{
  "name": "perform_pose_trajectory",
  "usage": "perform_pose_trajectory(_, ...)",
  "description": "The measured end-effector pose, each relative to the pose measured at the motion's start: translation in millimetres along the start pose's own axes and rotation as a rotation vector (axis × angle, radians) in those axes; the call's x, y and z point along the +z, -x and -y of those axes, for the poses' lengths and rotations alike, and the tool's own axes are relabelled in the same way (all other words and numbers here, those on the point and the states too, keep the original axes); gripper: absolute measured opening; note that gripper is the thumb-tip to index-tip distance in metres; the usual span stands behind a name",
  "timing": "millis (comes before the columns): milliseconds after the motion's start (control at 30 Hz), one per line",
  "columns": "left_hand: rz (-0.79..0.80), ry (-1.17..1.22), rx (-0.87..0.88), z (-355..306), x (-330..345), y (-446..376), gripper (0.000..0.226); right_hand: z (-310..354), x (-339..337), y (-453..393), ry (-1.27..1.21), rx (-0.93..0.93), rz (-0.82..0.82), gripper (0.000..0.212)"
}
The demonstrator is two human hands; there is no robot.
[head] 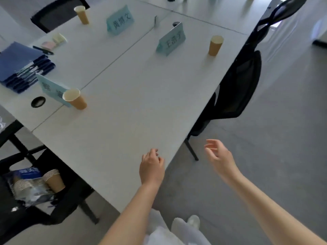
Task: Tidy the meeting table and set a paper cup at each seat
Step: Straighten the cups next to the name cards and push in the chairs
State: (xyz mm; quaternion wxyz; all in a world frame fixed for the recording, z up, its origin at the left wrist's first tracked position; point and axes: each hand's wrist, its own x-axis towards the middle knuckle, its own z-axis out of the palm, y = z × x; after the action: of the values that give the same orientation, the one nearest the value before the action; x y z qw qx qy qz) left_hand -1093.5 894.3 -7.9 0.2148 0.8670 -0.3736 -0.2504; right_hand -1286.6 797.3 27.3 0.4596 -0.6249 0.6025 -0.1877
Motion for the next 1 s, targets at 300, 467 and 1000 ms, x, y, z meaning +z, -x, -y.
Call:
perform_pose_trajectory(300,-0.039,0.136,0.094,-125.9,72.2,29.8,0.027,-38.6,-124.7,-38.0,-0.054,-0.009,-0.114,0.017)
perform_pose_trajectory(467,-0.062,0.146,0.111,-170.5,93.6,-14.8,0.027,-36.6,-164.7,-93.1,-0.02,-0.063,-0.087,0.016)
perform_pose_trajectory(1000,-0.124,0.116,-0.087,-314.1,119.7,-243.2,0.033,51.6,-249.6,-349.6,0.101,-0.16,0.12,0.024)
